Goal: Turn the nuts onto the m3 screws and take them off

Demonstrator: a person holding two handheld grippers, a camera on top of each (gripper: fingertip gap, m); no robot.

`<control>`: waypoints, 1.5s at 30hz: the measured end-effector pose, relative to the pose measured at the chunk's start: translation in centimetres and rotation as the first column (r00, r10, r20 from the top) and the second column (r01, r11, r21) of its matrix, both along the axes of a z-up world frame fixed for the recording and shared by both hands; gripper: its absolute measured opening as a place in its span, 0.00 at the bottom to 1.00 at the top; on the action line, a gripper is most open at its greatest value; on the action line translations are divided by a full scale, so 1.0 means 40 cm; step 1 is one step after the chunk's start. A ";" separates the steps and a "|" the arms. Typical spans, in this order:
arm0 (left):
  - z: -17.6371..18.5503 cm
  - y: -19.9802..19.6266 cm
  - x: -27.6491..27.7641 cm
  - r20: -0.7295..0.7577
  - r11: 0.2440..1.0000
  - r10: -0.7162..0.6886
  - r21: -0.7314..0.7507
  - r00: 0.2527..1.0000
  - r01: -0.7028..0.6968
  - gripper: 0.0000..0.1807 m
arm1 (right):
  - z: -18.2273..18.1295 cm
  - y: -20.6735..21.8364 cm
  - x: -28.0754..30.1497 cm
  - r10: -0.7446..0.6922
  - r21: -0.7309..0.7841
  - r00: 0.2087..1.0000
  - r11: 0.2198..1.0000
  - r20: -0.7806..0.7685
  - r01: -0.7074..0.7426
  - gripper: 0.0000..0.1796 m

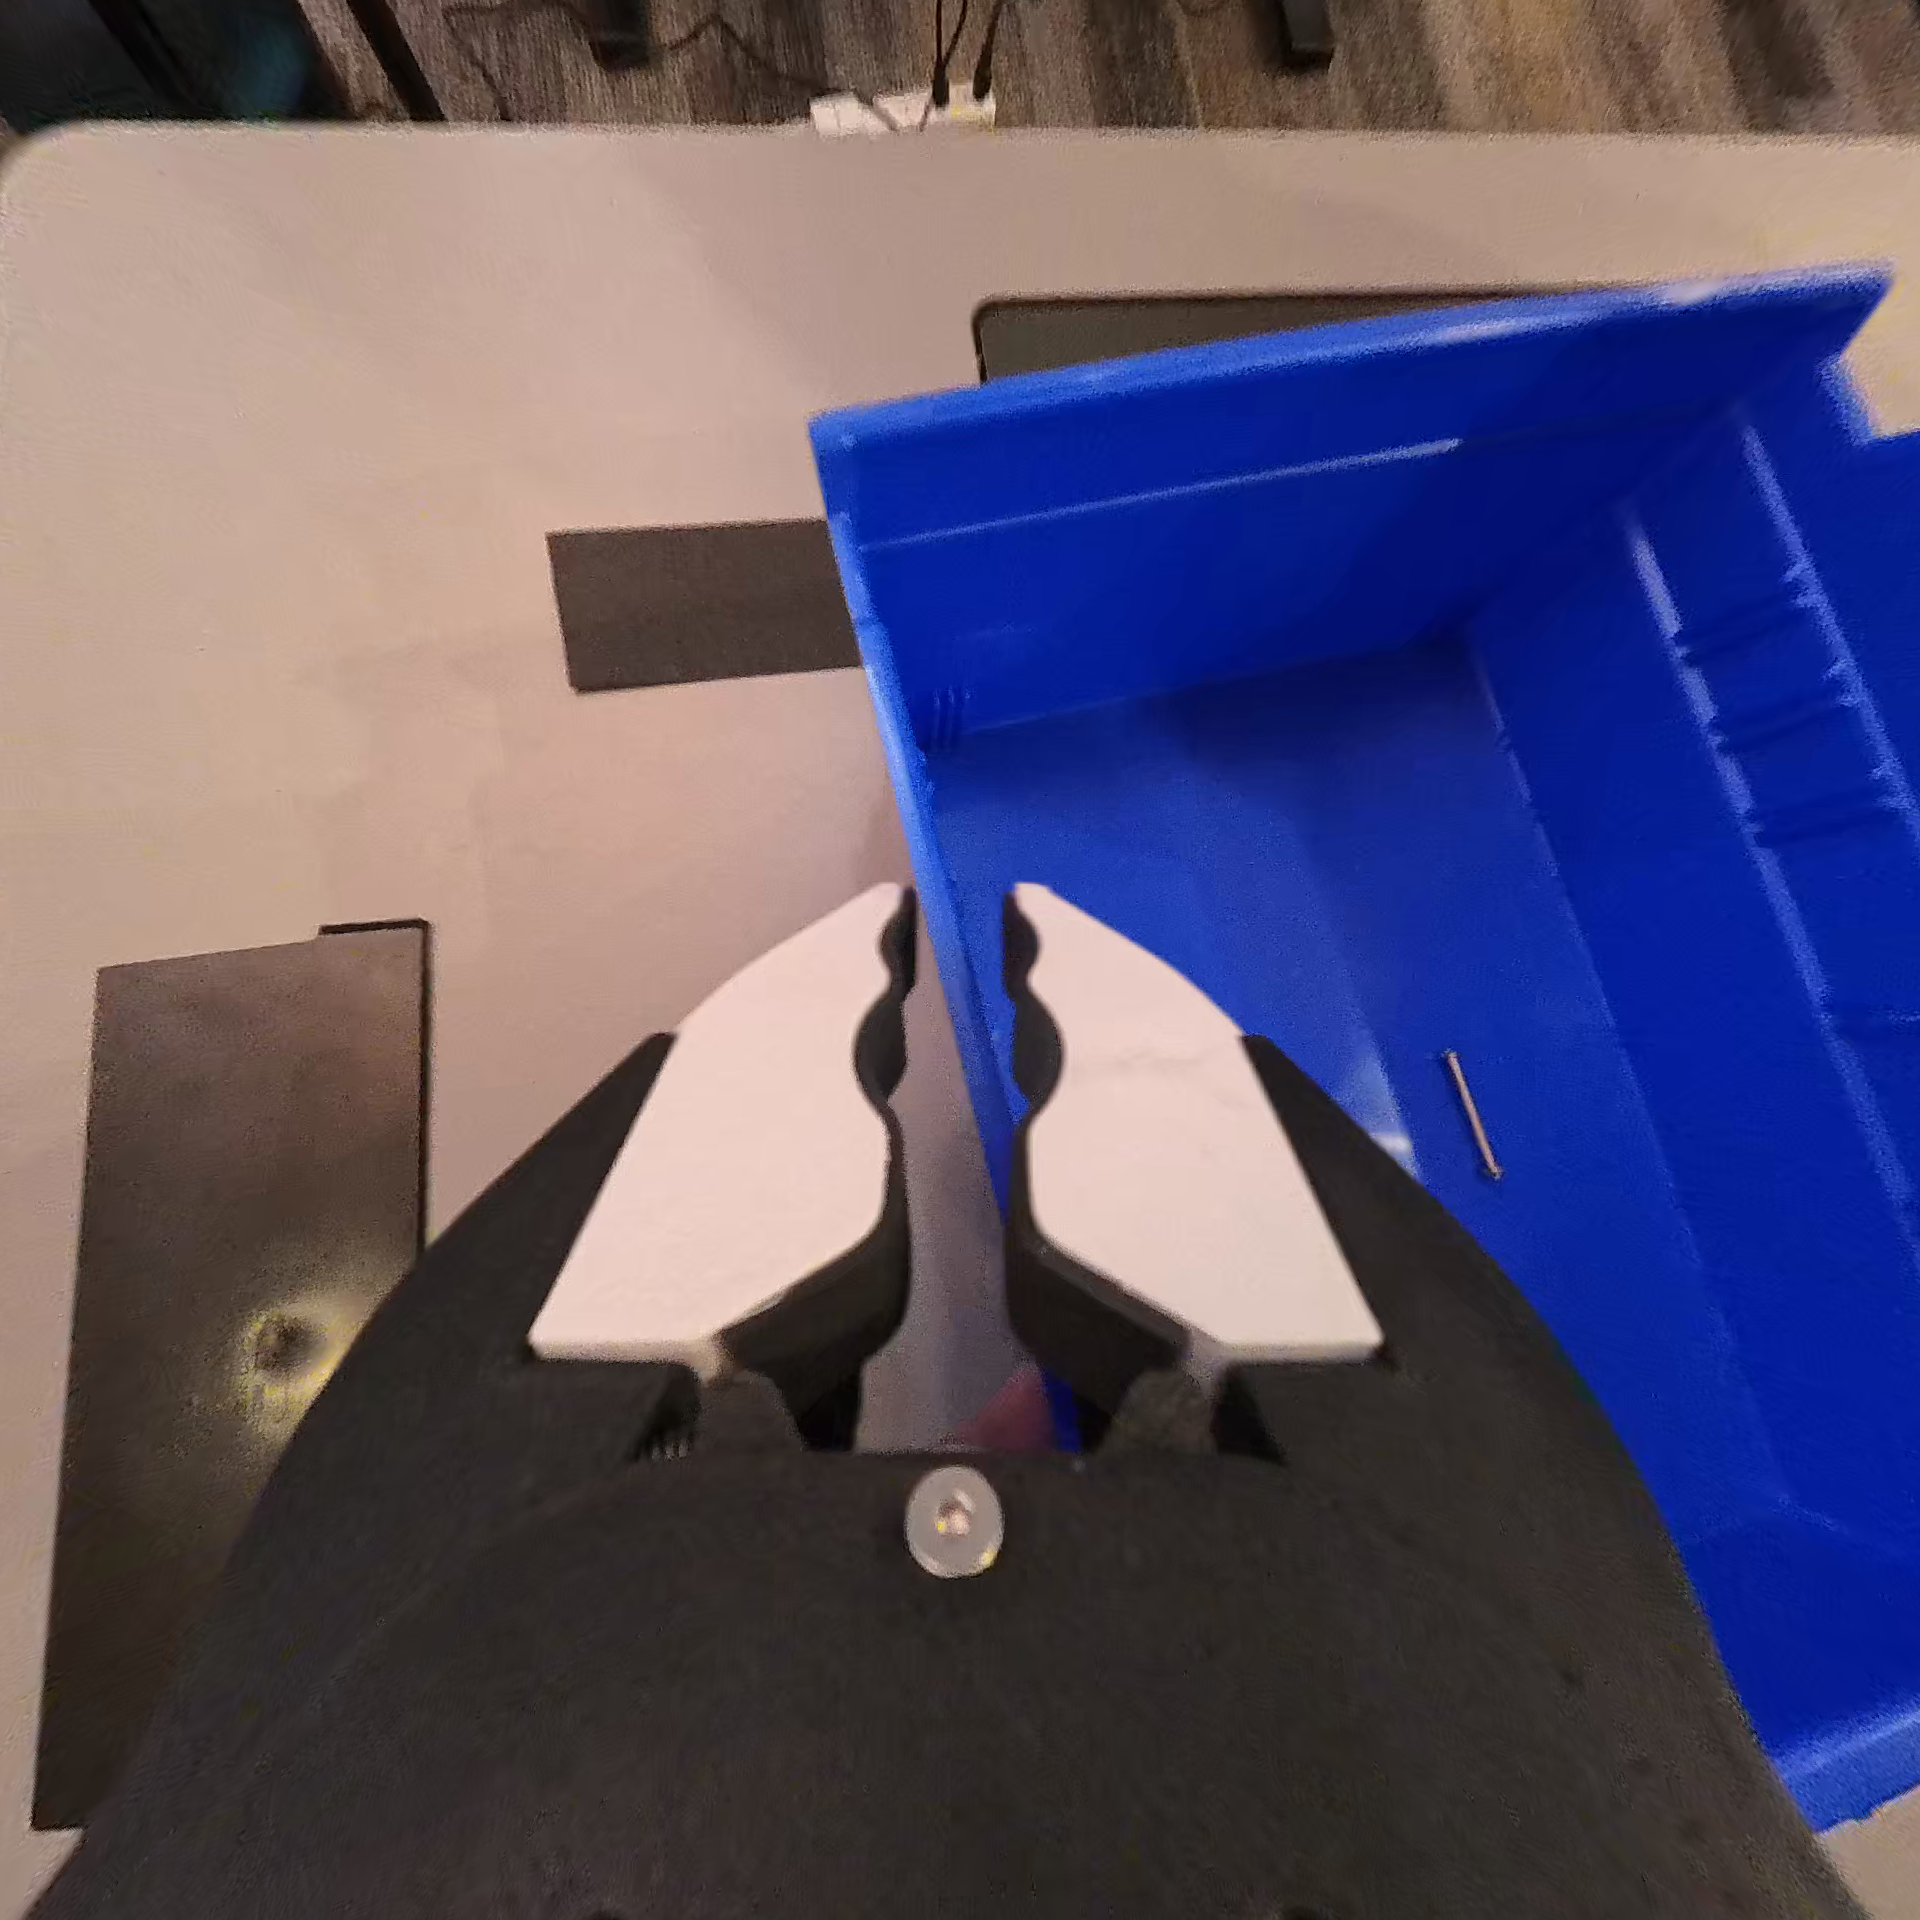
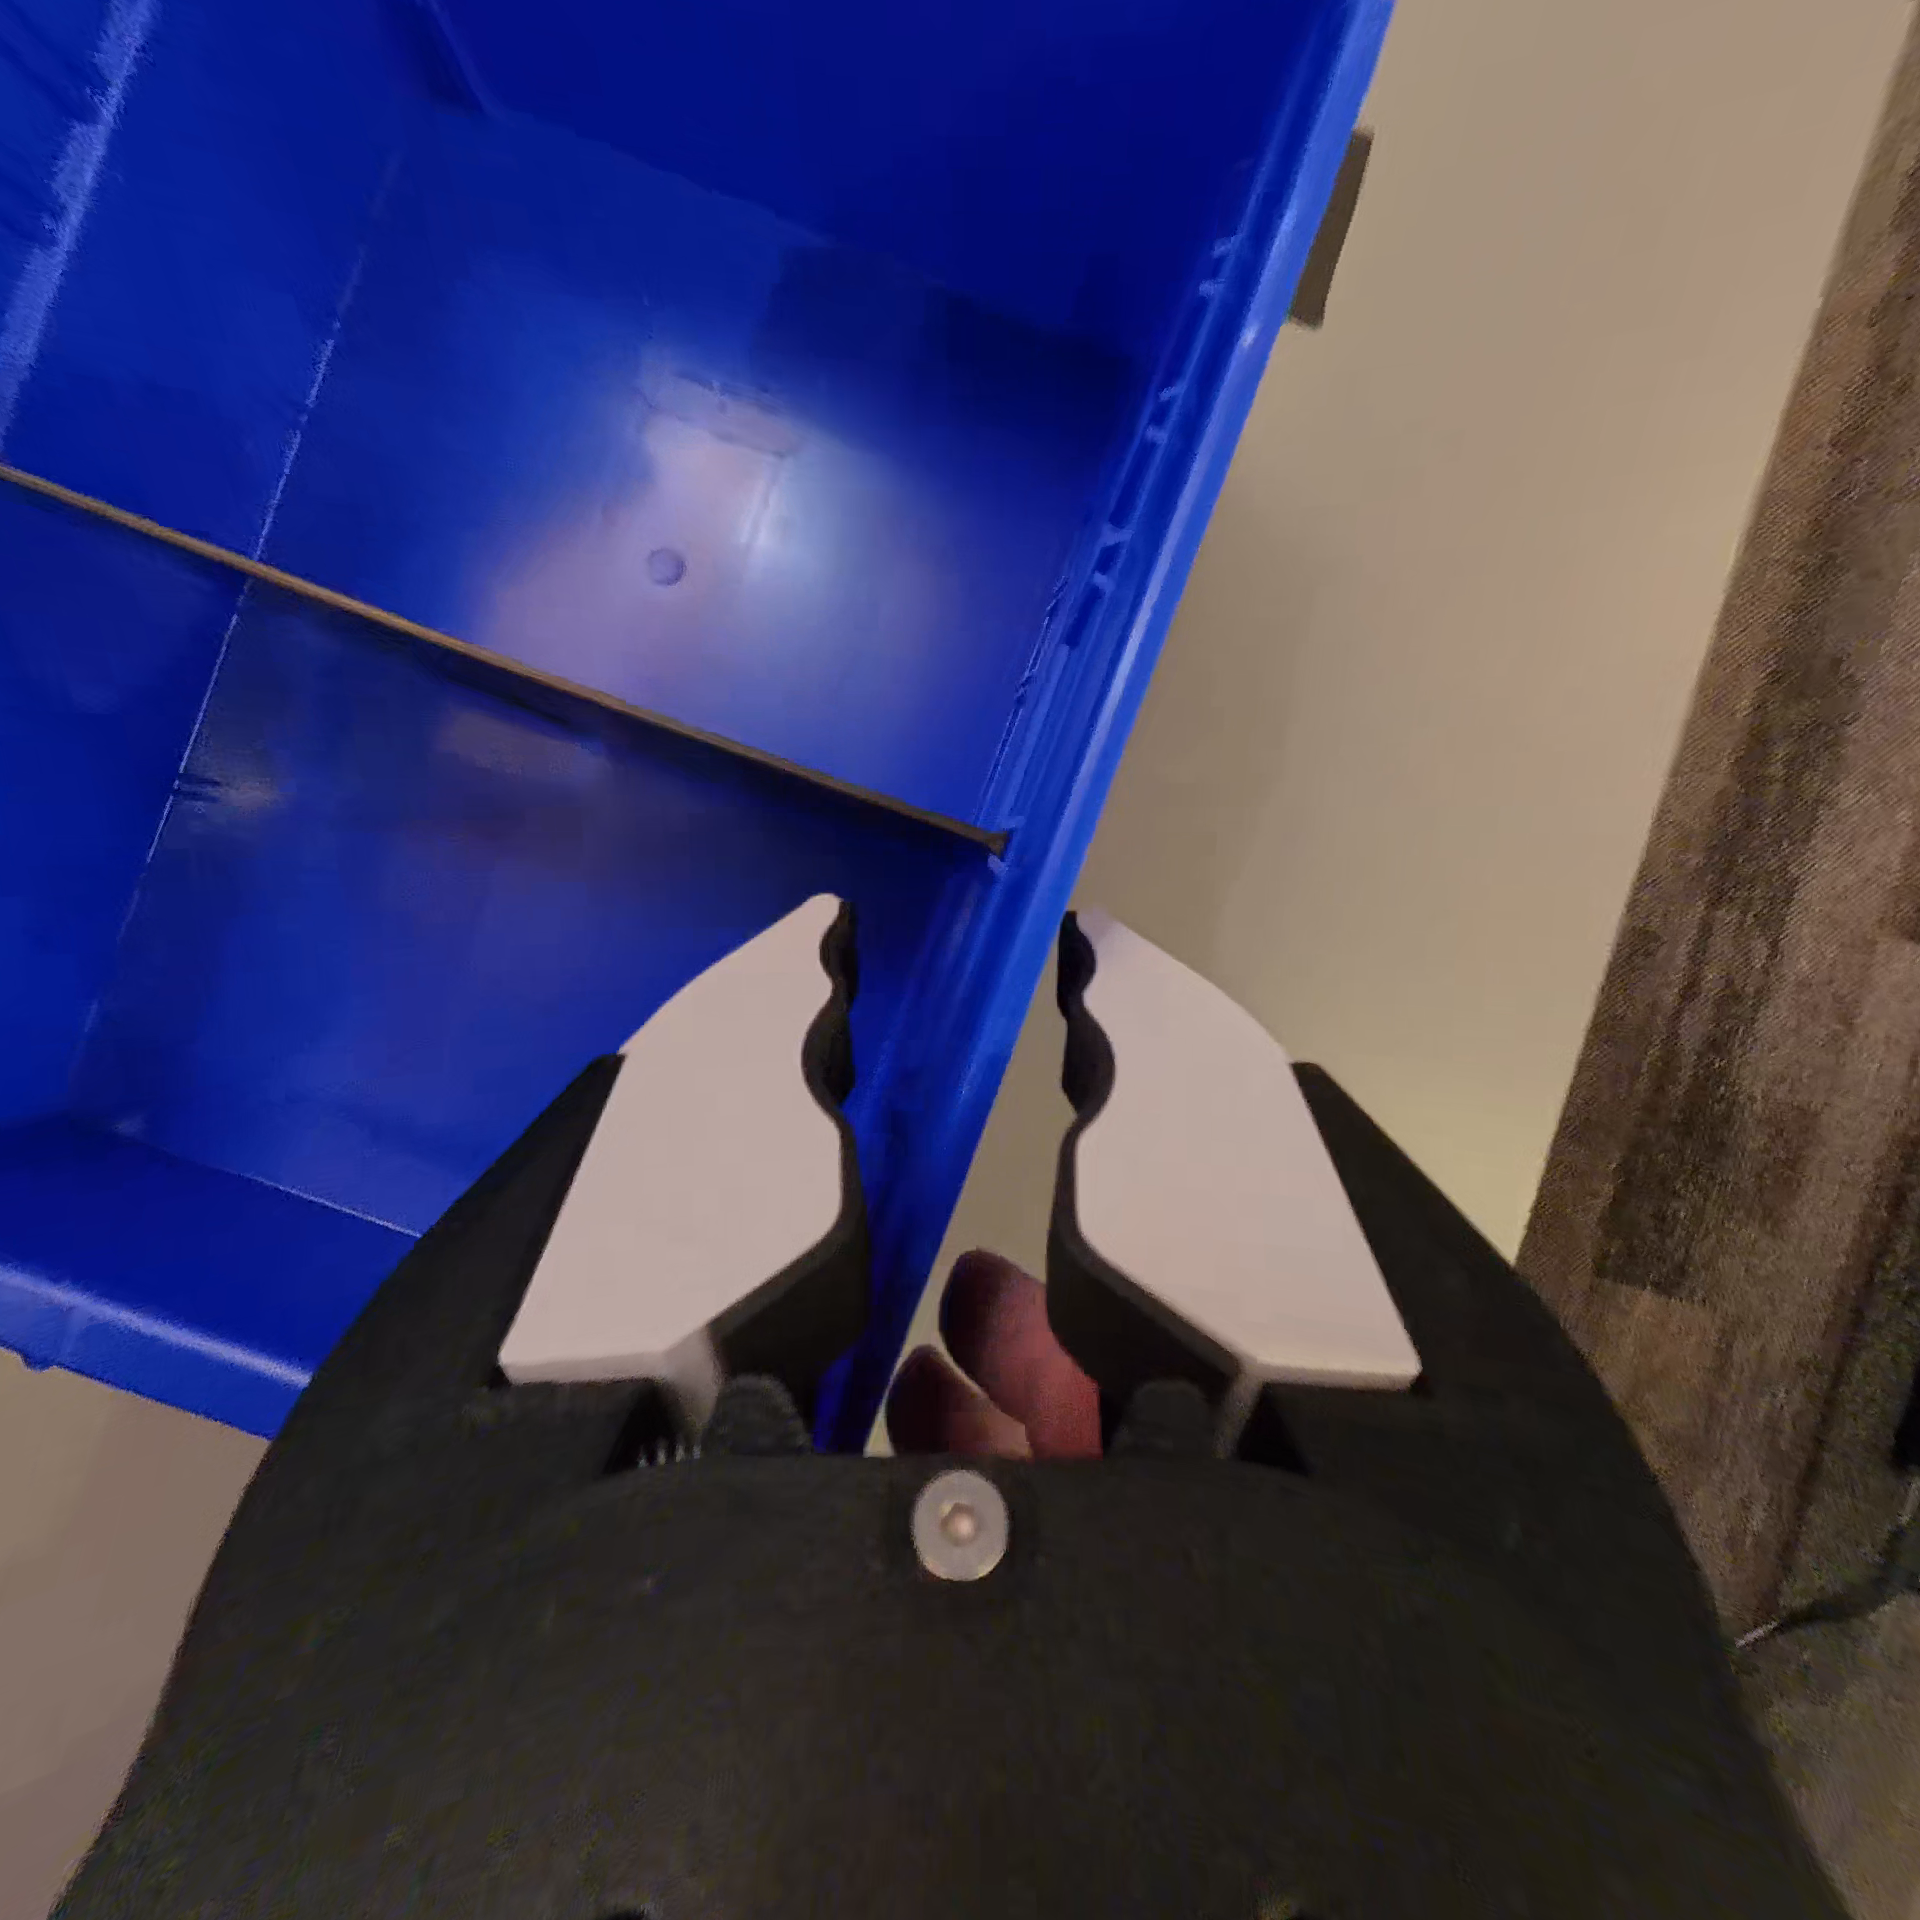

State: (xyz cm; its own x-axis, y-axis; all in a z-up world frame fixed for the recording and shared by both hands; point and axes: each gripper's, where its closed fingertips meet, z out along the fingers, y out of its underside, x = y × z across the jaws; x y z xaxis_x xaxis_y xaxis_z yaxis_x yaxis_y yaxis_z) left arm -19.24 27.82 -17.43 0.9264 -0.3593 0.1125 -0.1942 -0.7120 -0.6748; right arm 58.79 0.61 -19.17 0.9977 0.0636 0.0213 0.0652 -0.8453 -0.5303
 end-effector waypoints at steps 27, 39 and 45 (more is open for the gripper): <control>-0.131 -0.197 0.303 -0.251 0.923 -0.314 -0.309 0.916 0.232 0.13 | 0.406 -0.162 -0.498 0.248 0.516 0.900 0.751 0.358 -0.412 0.13; -0.182 -0.206 0.313 -0.235 0.908 -0.305 -0.366 0.923 0.206 0.02 | 0.314 -0.150 -0.651 0.377 0.531 0.874 0.695 0.307 -0.486 0.10; -0.168 -0.195 0.309 -0.243 0.935 -0.287 -0.282 0.927 0.216 0.01 | 0.304 -0.152 -0.708 0.429 0.541 0.857 0.665 0.287 -0.514 0.09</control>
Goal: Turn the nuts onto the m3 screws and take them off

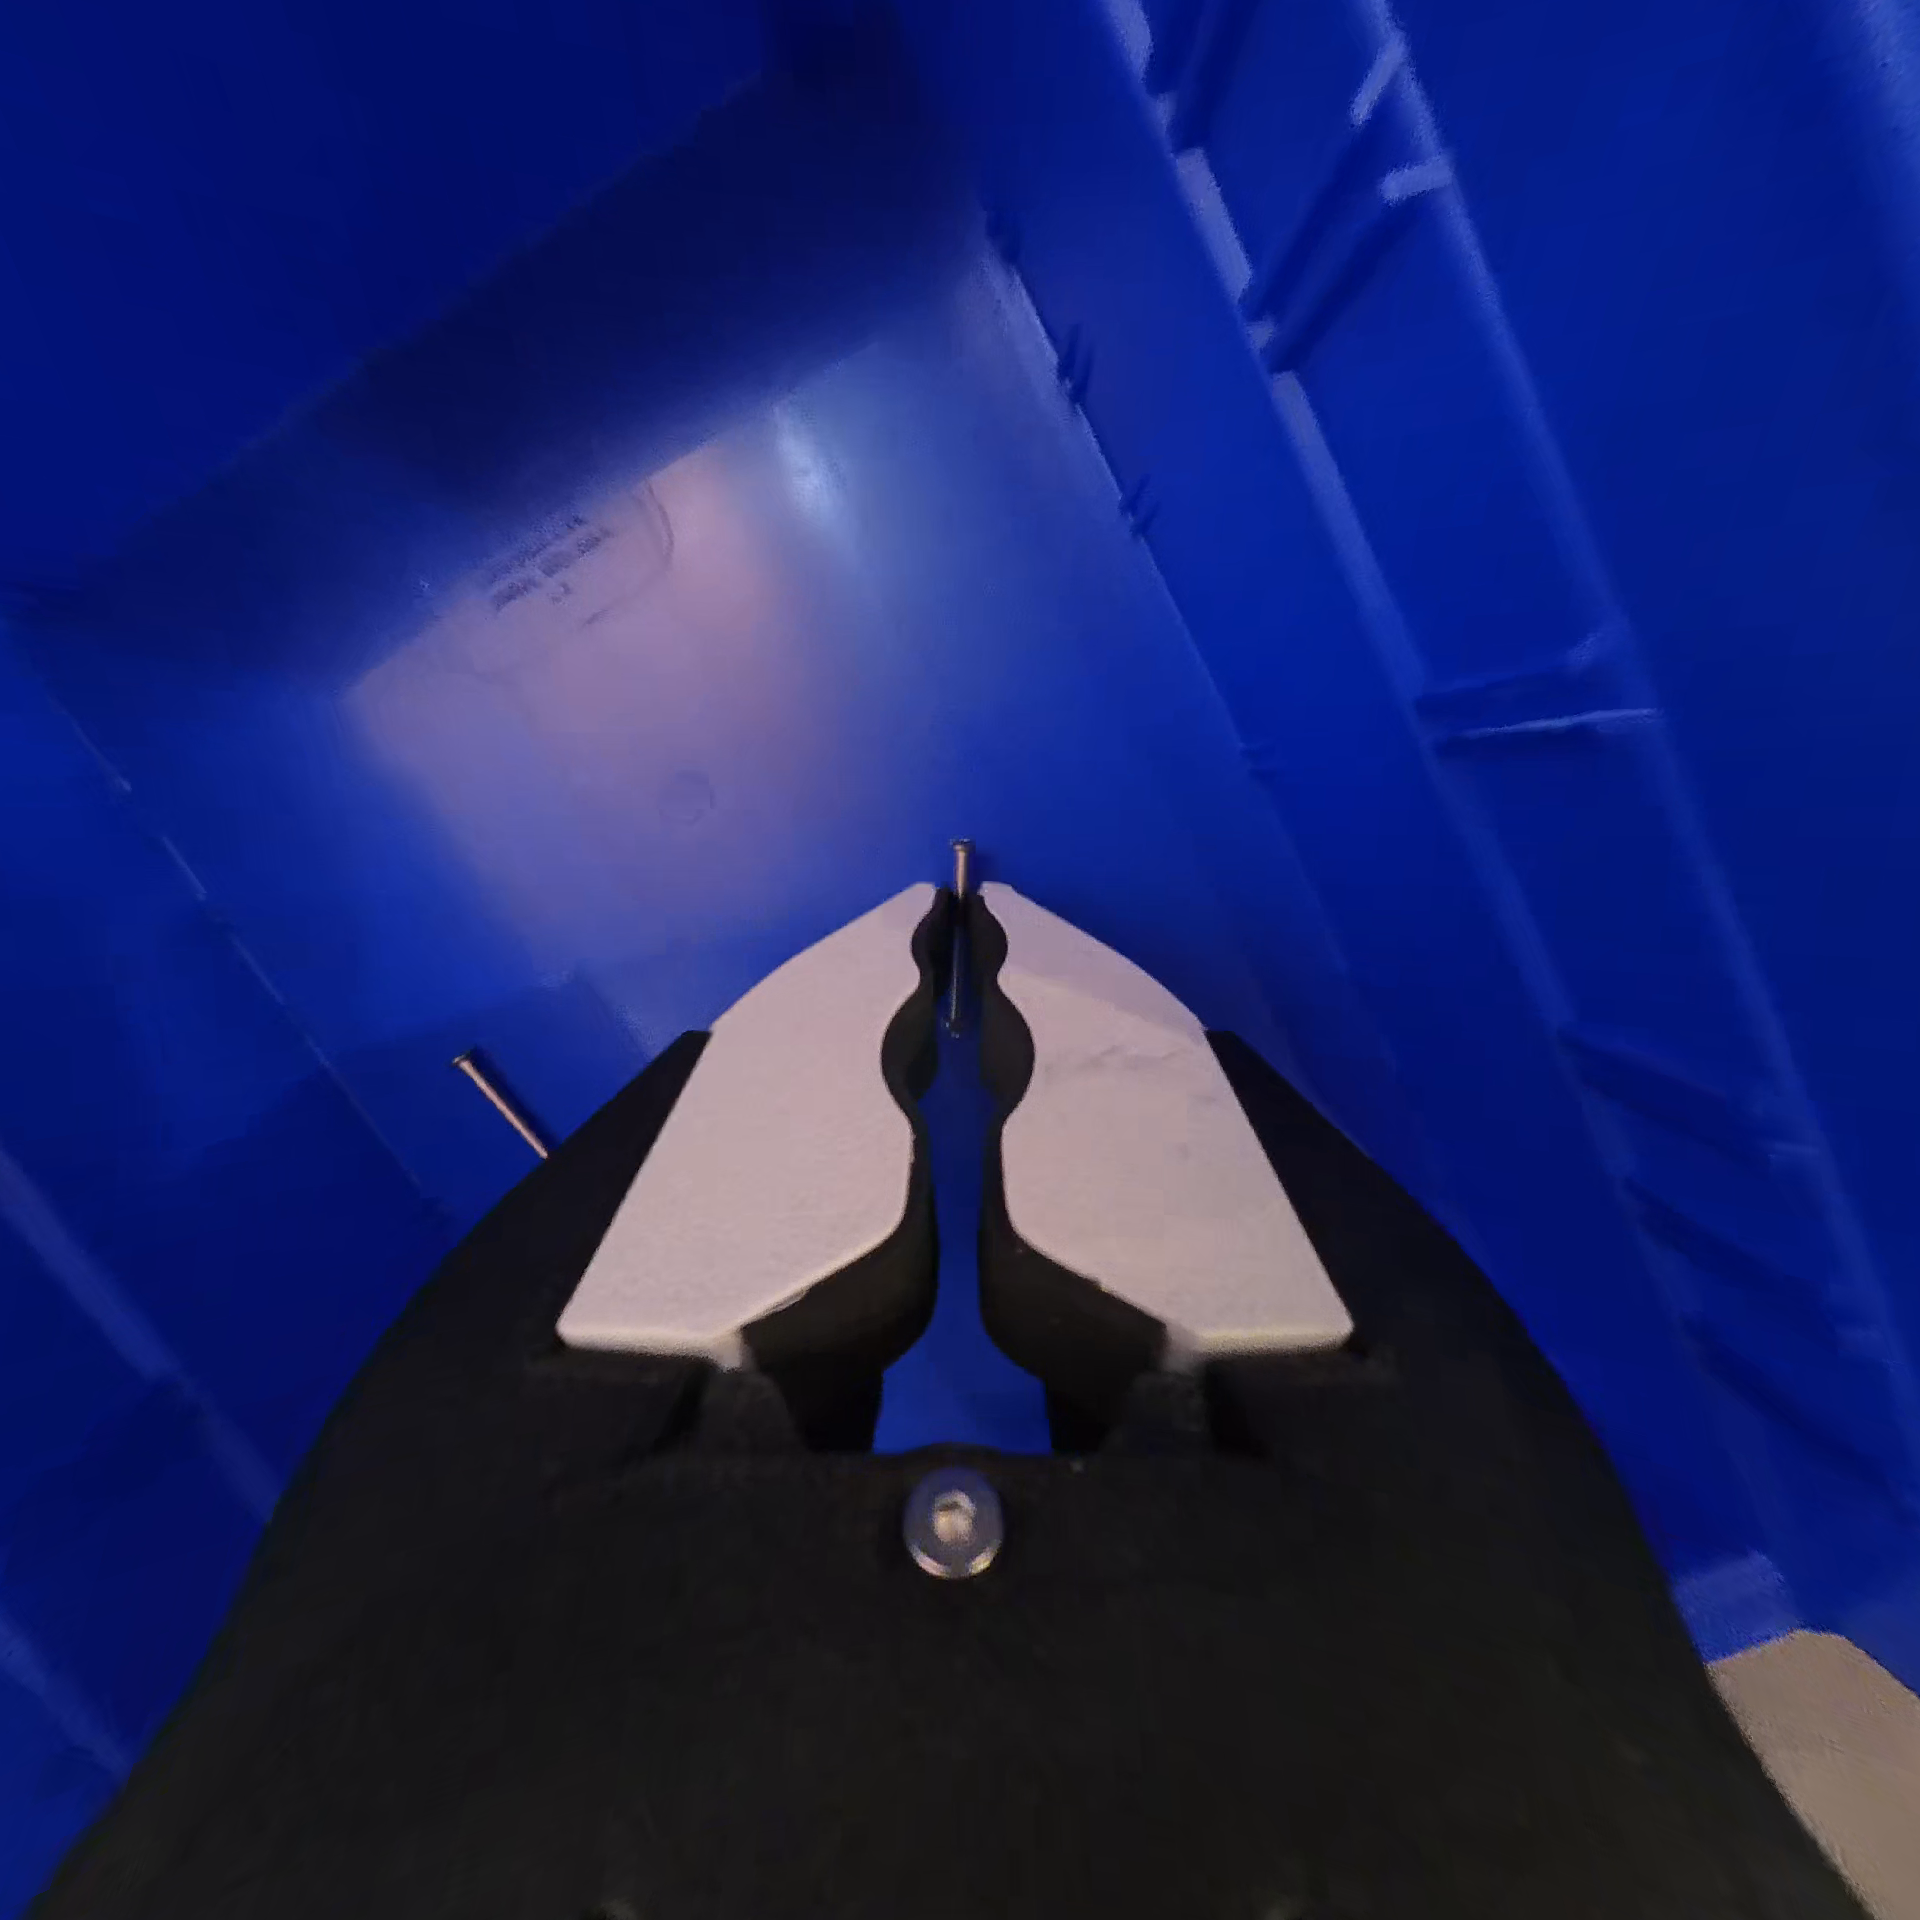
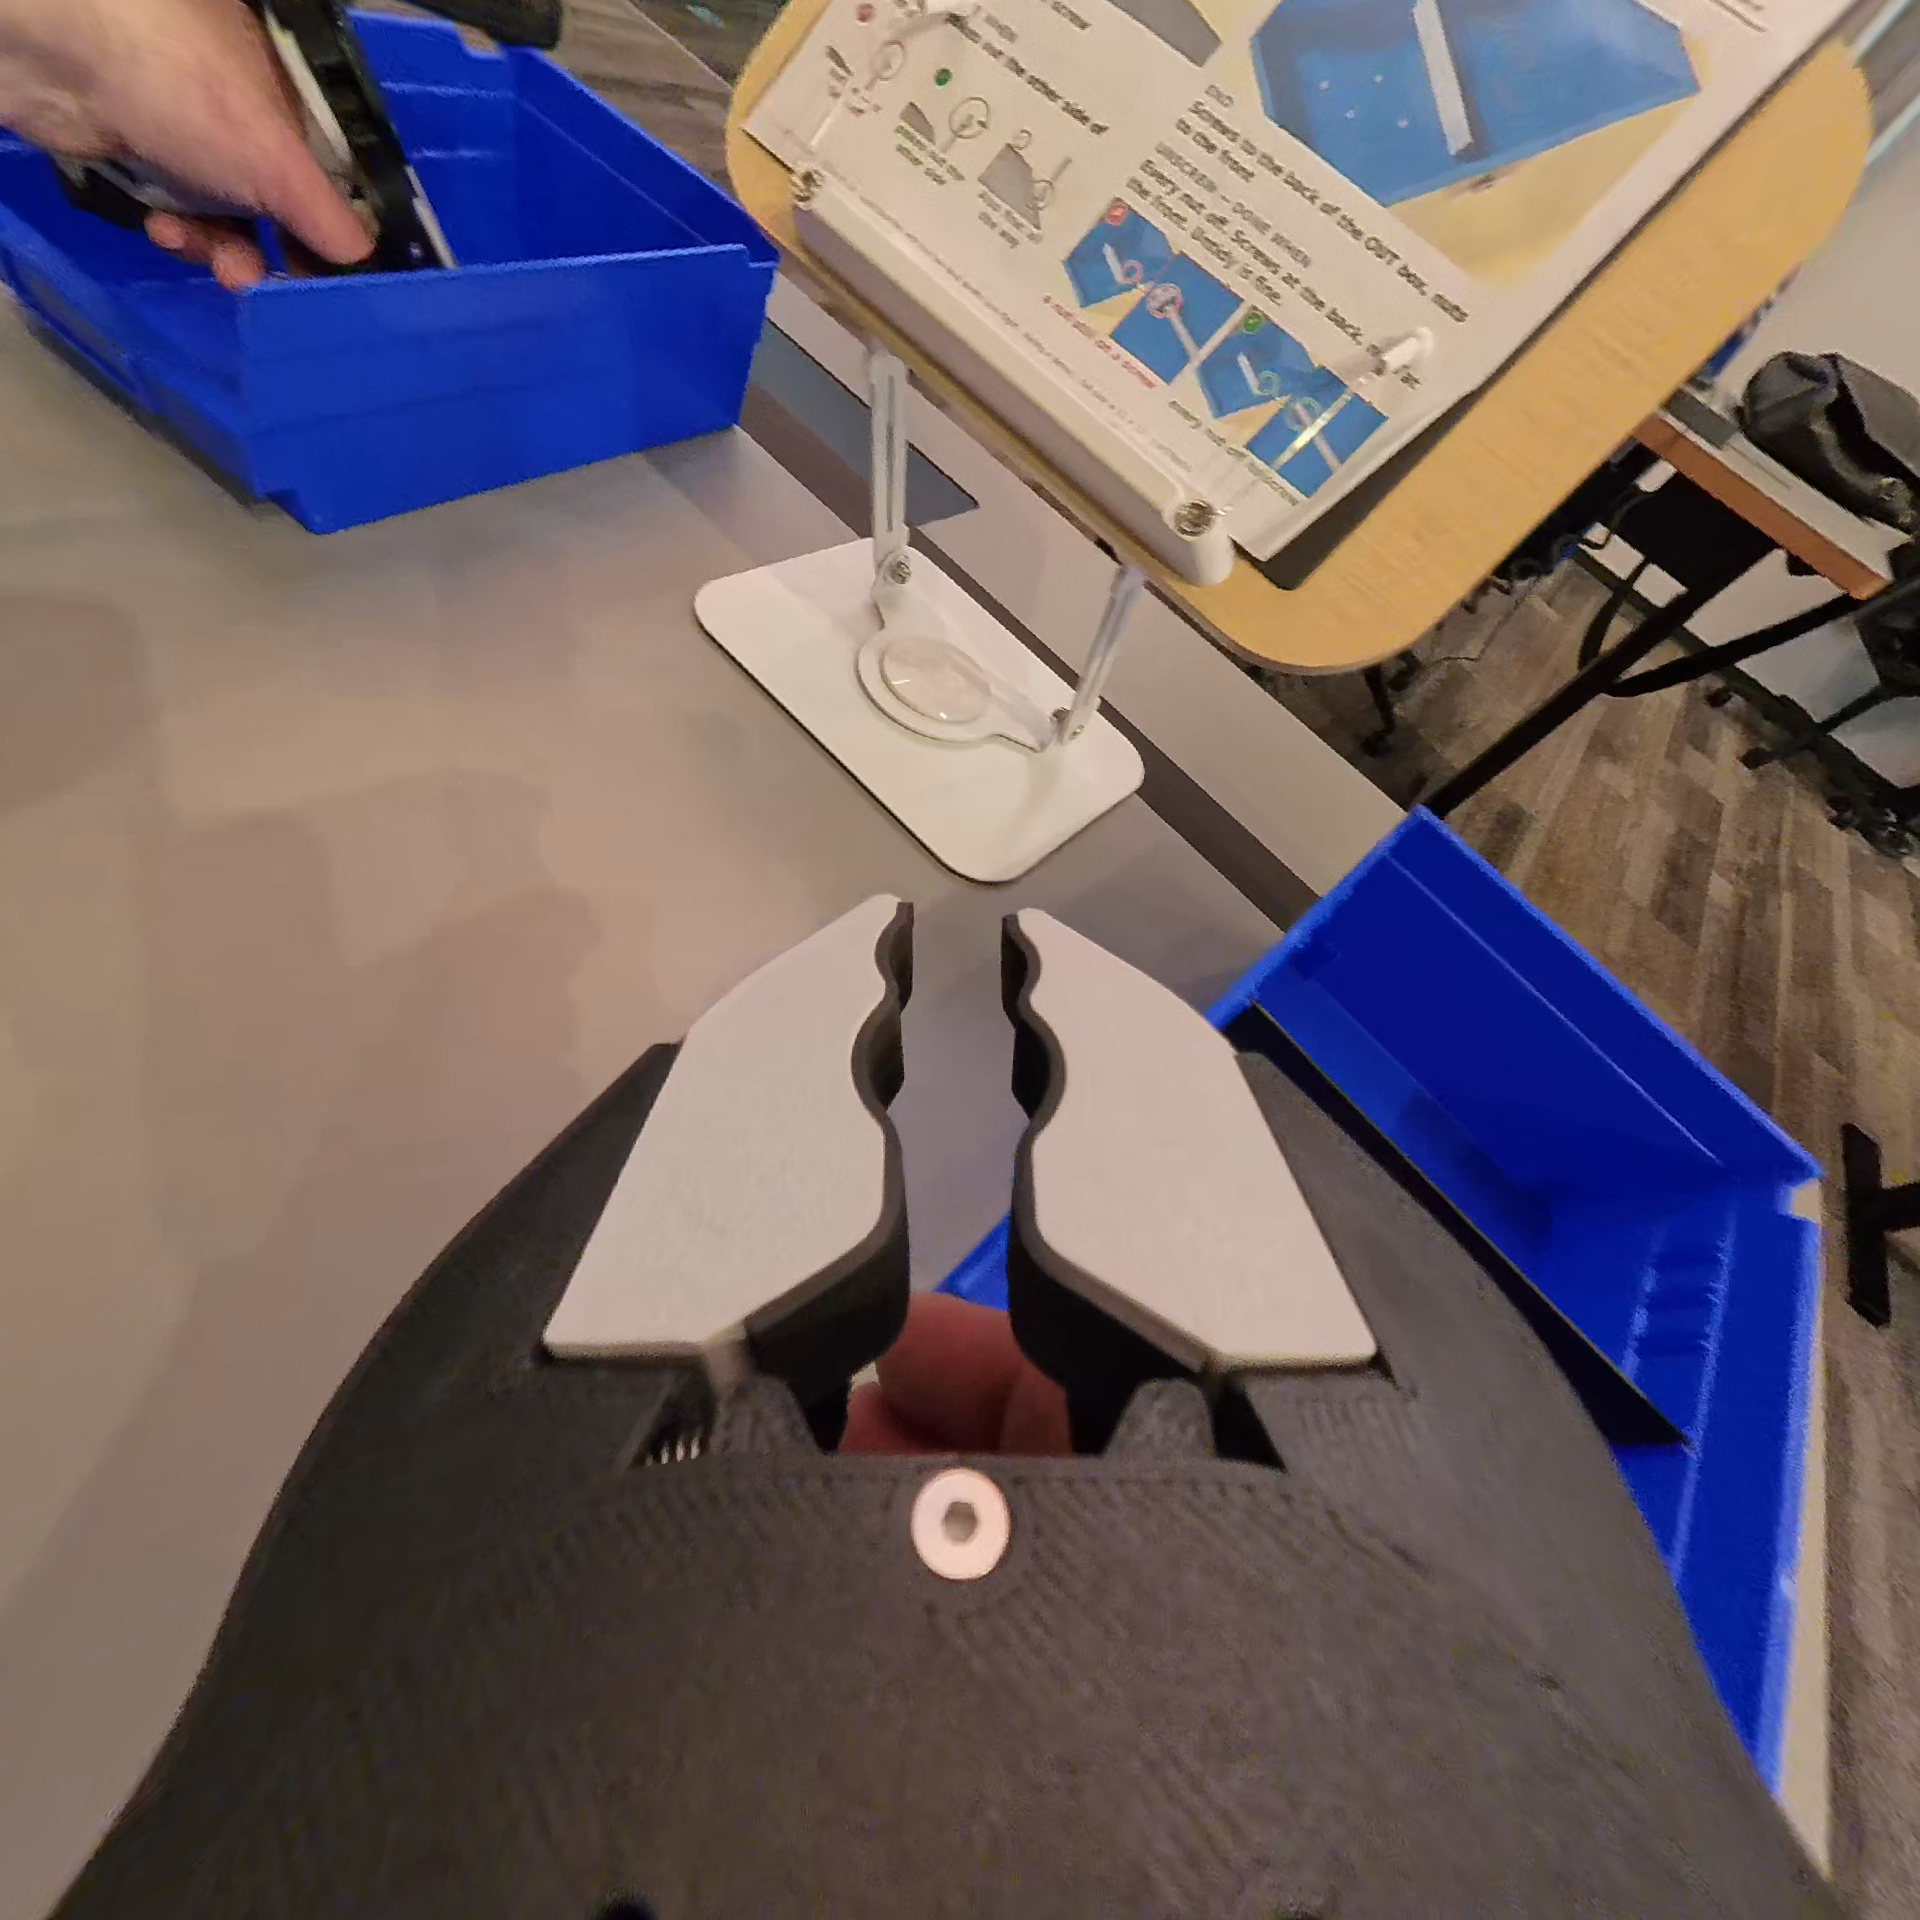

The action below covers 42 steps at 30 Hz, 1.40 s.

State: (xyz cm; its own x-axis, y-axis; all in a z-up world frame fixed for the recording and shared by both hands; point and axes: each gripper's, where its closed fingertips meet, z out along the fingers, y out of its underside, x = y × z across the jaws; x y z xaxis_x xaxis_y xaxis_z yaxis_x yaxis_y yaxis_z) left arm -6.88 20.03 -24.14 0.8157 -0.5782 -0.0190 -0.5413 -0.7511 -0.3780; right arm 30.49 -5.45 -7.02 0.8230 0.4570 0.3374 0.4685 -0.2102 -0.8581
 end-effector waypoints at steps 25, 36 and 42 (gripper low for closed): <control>0.583 -0.574 0.369 0.883 0.878 -0.466 0.469 -0.053 0.096 0.01 | 0.086 0.059 -0.601 0.518 0.194 0.578 0.826 -0.631 -0.529 0.08; 0.565 -0.597 0.399 0.875 0.863 -0.471 0.483 -0.108 0.151 0.01 | 0.080 0.037 -0.592 0.533 0.191 0.565 0.811 -0.630 -0.552 0.03; 0.552 -0.603 0.404 0.868 0.857 -0.480 0.494 -0.124 0.144 0.01 | 0.064 0.032 -0.576 0.535 0.176 0.613 0.818 -0.581 -0.548 0.03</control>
